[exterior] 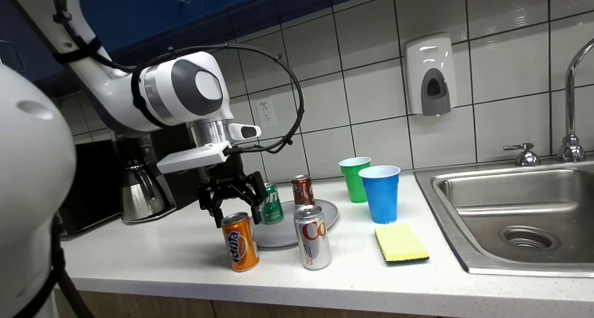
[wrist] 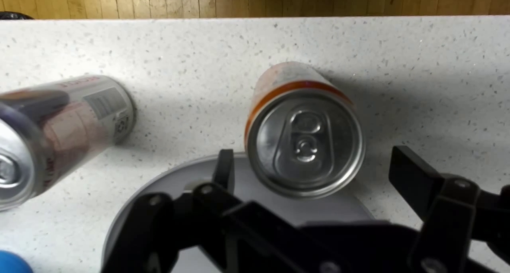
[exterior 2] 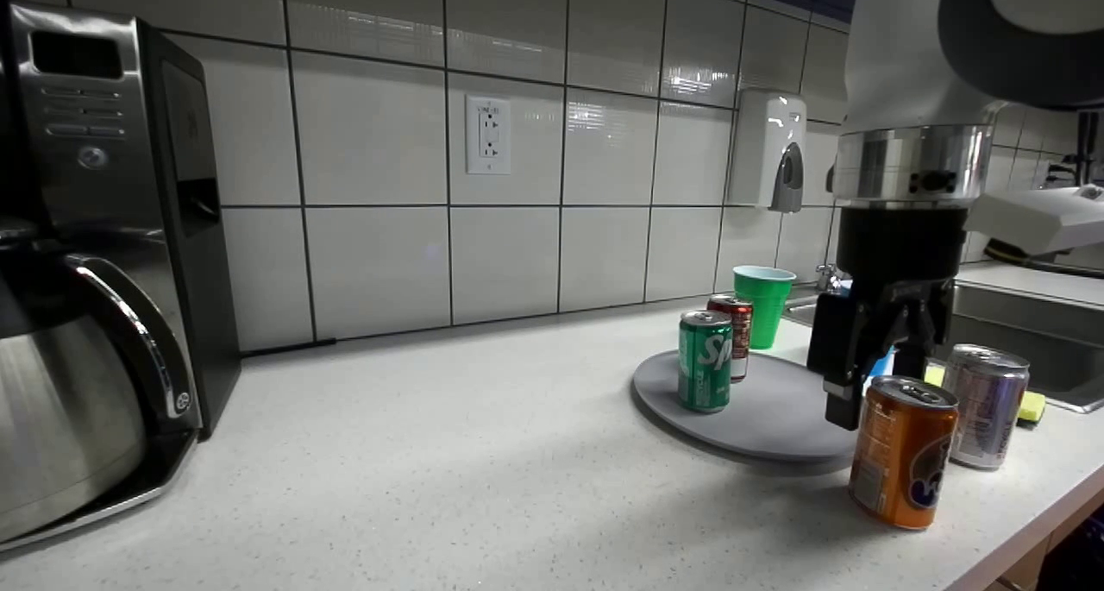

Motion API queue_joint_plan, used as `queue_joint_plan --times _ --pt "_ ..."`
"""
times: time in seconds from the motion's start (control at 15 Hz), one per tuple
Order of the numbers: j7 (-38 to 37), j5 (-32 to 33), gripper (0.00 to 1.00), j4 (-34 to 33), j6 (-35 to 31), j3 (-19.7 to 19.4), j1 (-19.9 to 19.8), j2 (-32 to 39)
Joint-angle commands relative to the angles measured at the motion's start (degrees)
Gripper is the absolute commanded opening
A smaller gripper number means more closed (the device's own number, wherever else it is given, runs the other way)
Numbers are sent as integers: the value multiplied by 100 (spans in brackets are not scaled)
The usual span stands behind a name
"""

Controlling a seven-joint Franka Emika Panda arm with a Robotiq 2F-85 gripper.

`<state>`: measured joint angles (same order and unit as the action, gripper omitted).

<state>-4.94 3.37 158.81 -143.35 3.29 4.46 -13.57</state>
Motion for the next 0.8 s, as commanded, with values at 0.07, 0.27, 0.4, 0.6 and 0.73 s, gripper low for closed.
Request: queue_joint_plan --times 0.07,0.27,0.4,0.6,0.73 --pt "-75 -87 100 5 31 97 0 -21" --pt "-69 -152 100 5 57 94 17 -33" --pt "-60 -206 100 1 103 92 25 -46" --pt "-82 -211 100 2 119 115 22 -55" --pt "-74 -227 100 2 133 116 22 -66"
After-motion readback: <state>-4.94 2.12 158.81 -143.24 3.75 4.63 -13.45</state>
